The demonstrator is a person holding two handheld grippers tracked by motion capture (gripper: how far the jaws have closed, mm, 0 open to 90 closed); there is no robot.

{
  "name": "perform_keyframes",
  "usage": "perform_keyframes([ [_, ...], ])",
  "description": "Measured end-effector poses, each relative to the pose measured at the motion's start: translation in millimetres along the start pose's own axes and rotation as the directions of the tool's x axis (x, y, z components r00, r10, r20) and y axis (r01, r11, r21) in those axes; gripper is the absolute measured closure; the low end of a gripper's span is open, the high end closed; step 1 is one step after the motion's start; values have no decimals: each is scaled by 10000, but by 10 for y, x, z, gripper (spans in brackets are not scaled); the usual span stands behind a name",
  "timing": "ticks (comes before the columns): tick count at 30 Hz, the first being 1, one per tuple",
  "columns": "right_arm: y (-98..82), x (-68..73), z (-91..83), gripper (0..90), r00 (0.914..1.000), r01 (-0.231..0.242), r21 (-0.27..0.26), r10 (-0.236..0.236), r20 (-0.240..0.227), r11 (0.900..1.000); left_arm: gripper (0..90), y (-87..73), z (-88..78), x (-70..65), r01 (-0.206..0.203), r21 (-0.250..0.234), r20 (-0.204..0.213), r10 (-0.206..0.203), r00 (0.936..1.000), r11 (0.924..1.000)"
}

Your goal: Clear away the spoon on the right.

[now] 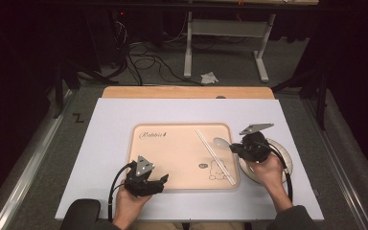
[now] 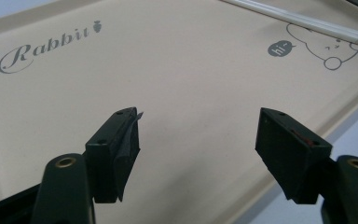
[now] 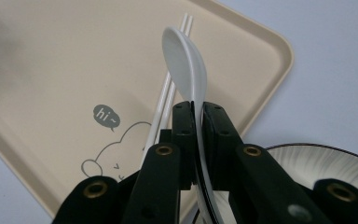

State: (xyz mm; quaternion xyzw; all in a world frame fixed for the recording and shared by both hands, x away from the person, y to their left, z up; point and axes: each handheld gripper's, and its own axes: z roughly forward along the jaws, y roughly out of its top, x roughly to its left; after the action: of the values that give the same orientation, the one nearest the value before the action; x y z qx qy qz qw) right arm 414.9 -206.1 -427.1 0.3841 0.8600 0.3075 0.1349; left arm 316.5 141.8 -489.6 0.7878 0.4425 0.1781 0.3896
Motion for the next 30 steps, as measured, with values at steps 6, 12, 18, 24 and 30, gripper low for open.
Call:
perform_keyframes([
  [6, 55, 59, 74, 855, 9997, -42, 282, 35, 252, 9996, 308, 56, 68, -27, -202, 2, 274, 202, 9994, 9998],
  [12, 144, 100, 136, 855, 9982, -191, 600, 156, 585, 9980, 309, 118, 136, -43, -396, -29, 514, 397, 9979, 9992],
  [18, 190, 124, 230, 854, 9963, -419, 889, 350, 782, 9952, 310, 174, 188, -59, -560, -85, 725, 564, 9958, 9984],
  [24, 253, 123, 318, 854, 9924, -715, 1257, 579, 1088, 9895, 311, 226, 245, -84, -689, -146, 936, 700, 9931, 9975],
  [30, 292, 90, 434, 854, 9852, -1038, 1584, 797, 1516, 9819, 311, 247, 254, -102, -833, -175, 1007, 846, 9913, 9964],
])
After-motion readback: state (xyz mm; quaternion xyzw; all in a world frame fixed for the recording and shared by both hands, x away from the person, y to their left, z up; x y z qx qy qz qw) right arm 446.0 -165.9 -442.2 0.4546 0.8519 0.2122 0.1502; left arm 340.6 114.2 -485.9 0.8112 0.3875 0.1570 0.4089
